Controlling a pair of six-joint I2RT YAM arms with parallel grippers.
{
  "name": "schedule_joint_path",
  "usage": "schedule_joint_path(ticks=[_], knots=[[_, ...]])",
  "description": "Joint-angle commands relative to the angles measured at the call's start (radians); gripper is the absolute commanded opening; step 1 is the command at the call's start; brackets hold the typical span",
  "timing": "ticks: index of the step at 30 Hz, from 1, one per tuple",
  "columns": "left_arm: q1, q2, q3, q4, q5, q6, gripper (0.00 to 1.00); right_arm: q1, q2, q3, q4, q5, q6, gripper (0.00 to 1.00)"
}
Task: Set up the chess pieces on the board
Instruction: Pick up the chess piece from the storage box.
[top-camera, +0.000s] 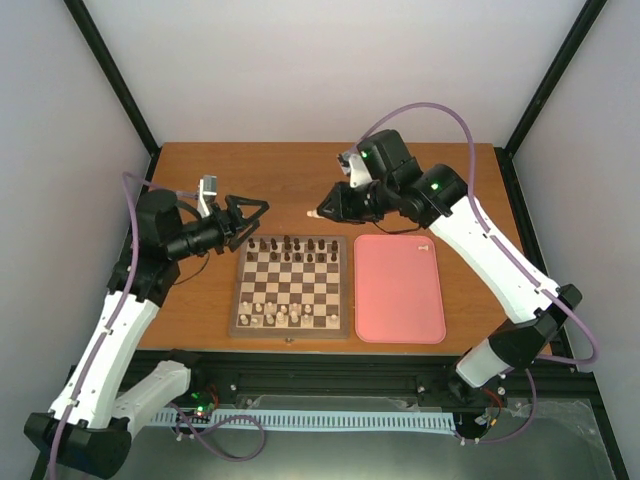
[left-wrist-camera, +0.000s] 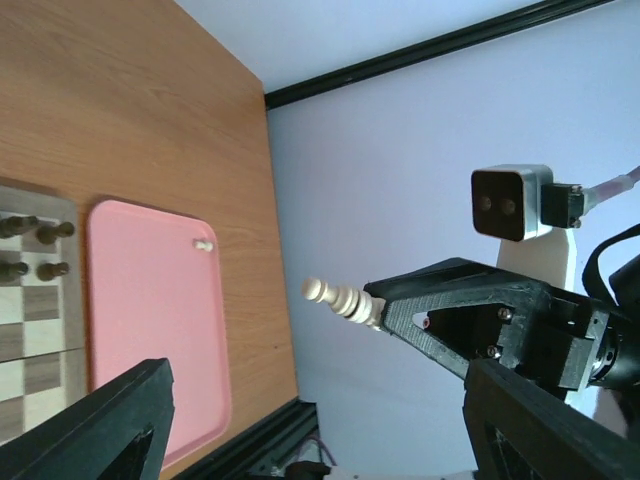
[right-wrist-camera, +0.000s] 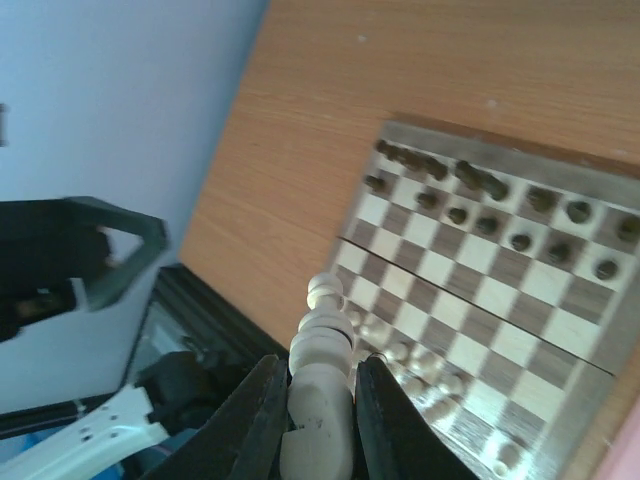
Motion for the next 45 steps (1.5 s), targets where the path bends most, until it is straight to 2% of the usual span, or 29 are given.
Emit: schedule_joint_path(ticks=[1, 9, 13, 25, 45], knots=[[0.005, 0.012, 0.005, 0.141, 0.068, -0.156, 0.79, -0.007, 0.049, 0.064, 0.096, -0.154, 0.02, 0.18], [-0.018, 0.048, 0.012, 0.194, 0.068, -0.231, 0.71, -0.007, 0.11, 0.144, 0.167, -0.222, 0.062, 0.18], [-0.028, 0.054, 0.012, 0.216, 0.044, -0.254, 0.61, -0.006, 0.118, 0.153, 0.206, -0.259, 0.088, 0.18], [-0.062, 0.089, 0.032, 0.247, 0.002, -0.278, 0.57, -0.005, 0.13, 0.161, 0.294, -0.347, 0.154, 0.18], [-0.073, 0.127, 0.106, 0.286, -0.053, -0.338, 0.45, -0.006, 0.131, 0.161, 0.293, -0.351, 0.149, 0.18]])
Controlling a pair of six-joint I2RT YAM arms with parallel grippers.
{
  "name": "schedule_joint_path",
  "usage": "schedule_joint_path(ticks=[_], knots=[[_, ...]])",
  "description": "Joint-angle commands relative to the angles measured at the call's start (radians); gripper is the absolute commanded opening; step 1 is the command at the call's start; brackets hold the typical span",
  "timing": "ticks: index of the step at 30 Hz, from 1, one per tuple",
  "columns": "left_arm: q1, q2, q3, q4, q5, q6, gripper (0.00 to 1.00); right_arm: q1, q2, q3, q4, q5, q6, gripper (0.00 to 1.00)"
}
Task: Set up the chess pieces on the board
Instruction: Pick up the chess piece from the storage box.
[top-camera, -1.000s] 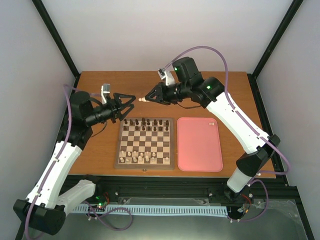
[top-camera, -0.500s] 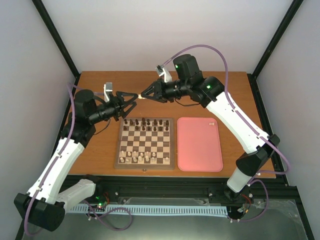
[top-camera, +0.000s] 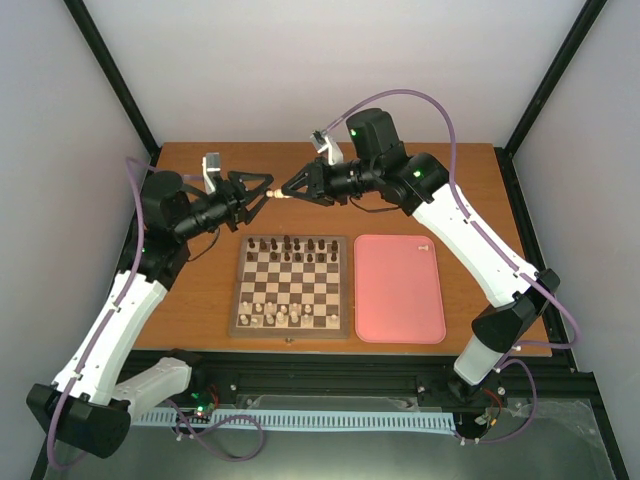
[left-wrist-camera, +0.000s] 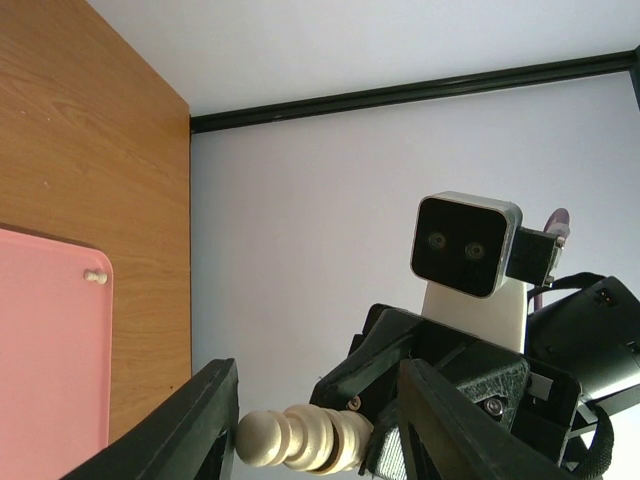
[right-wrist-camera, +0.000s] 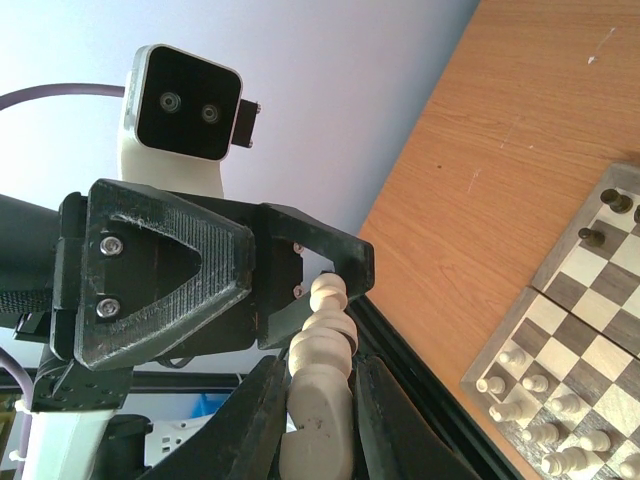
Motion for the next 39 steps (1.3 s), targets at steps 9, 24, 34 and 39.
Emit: schedule_joint_path(ticks=[9, 24, 34, 39], knots=[[-0.019, -0.01, 0.025, 0.019, -0.004, -0.026, 0.39, -0.005, 0.006, 0.019, 0.02, -0.014, 0.0, 0.18], [-0.04, -0.044, -0.016, 0.01, -0.012, -0.04, 0.32, -0.006, 0.008, 0.011, 0.028, -0.015, 0.001, 0.18], [-0.042, -0.054, -0.014, -0.001, -0.019, -0.026, 0.22, -0.005, -0.013, -0.023, 0.035, -0.006, 0.007, 0.18], [-0.042, -0.065, -0.012, -0.007, -0.023, -0.017, 0.19, -0.005, -0.017, -0.032, 0.032, -0.003, 0.006, 0.19]])
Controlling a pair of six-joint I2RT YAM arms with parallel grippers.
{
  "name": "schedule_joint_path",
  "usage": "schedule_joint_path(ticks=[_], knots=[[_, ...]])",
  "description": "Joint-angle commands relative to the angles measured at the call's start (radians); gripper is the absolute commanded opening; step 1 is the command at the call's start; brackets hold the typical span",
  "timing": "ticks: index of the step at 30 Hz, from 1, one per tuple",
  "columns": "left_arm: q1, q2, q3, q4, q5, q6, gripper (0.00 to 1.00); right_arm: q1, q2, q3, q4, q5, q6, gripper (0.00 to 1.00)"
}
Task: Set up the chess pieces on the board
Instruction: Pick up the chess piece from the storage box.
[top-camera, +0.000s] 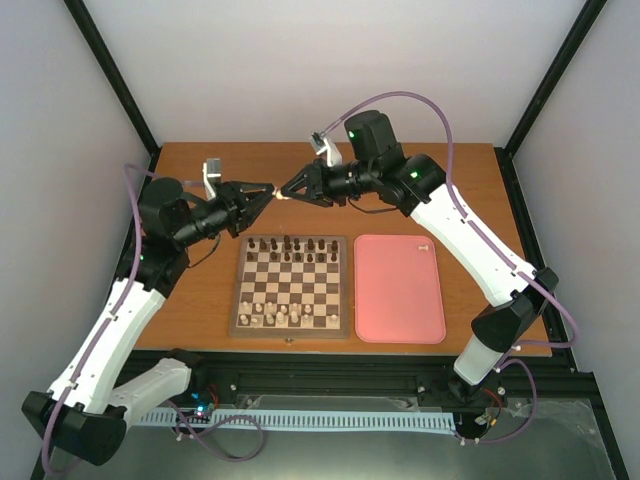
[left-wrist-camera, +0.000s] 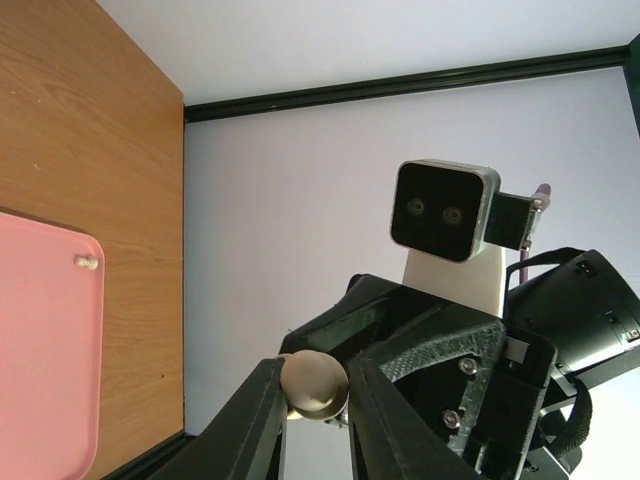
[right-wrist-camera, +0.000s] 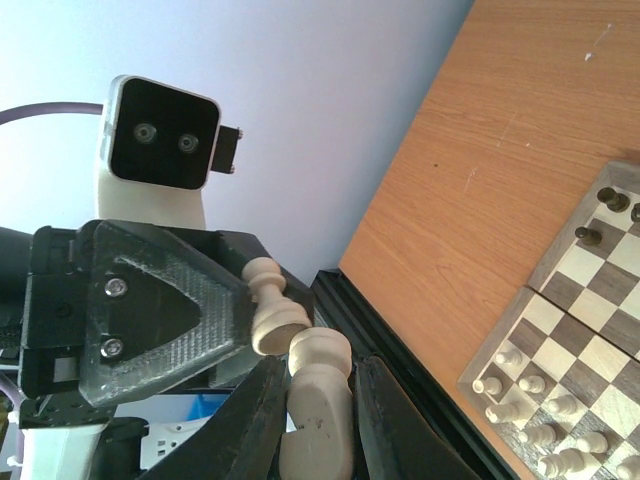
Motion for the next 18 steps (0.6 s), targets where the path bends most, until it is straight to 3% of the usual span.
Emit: schedule_joint_path(ticks=[1, 6, 13, 18], knots=[[-0.009, -0.025, 0.014, -0.003, 0.001, 0.017, 0.19, -0.005, -0.02, -0.011, 0.012, -0.002, 0.006, 0.18], [-0.008, -0.024, 0.033, -0.069, 0.0, 0.086, 0.19, -0.006, -0.023, -0.013, -0.01, 0.025, -0.005, 0.19], [-0.008, 0.019, 0.111, -0.38, -0.004, 0.412, 0.16, -0.006, -0.028, -0.025, -0.152, 0.144, -0.081, 0.18], [-0.009, 0.035, 0.102, -0.515, -0.034, 0.622, 0.11, -0.006, -0.057, -0.077, -0.263, 0.305, -0.145, 0.18]])
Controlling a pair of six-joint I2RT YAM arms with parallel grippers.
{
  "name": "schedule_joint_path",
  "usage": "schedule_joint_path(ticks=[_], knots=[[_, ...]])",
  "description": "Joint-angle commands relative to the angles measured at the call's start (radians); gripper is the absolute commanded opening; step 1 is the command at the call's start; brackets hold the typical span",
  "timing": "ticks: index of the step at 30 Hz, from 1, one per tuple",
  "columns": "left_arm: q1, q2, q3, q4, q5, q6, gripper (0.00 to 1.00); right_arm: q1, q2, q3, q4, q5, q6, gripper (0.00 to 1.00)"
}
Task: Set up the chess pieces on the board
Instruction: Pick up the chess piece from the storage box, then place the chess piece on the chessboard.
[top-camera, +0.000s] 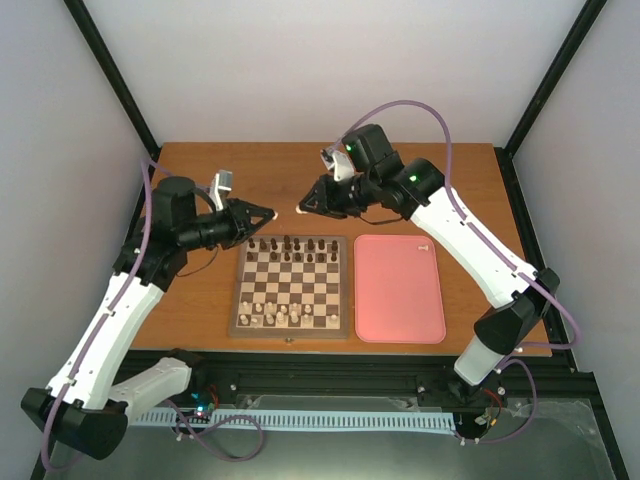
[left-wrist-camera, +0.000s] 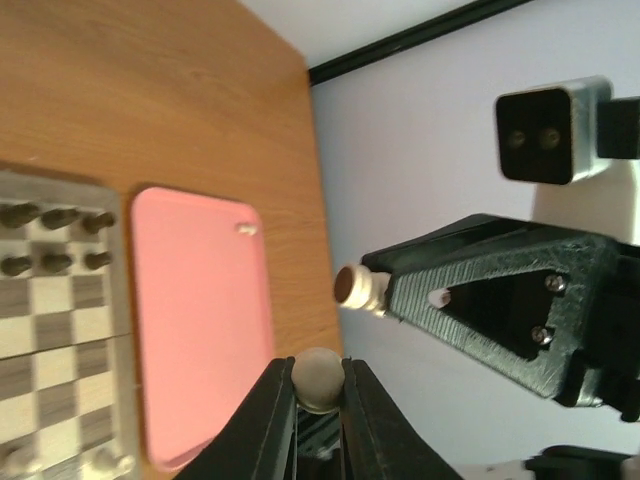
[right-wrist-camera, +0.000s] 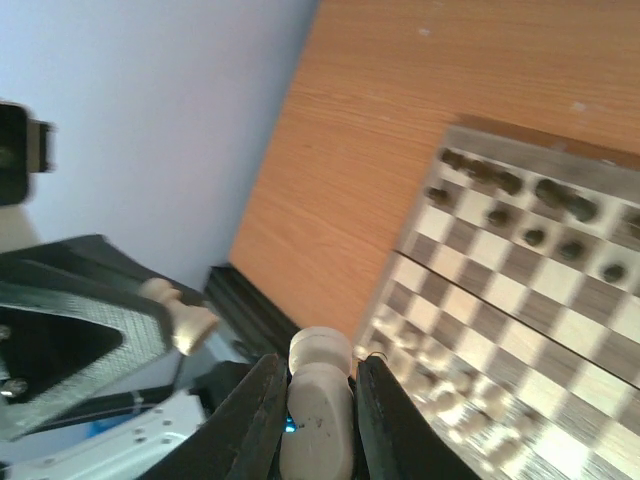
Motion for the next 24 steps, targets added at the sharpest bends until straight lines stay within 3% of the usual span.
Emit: schedule_joint_path(ticks=[1, 8, 24], knots=[[-0.008, 0.008, 0.005, -0.196, -0.036, 0.262, 0.1, -0.006, -0.051, -0.054, -0.156, 0.174, -0.083, 0.18], [-0.056, -0.031, -0.141, -0.234, -0.148, 0.395, 0.08, -0.006, -0.111, -0.2, -0.18, 0.288, -0.115, 0.18], [-0.467, 0.191, -0.149, -0.153, -0.502, 0.527, 0.06, -0.006, -0.166, -0.368, -0.132, 0.312, -0.108, 0.18]])
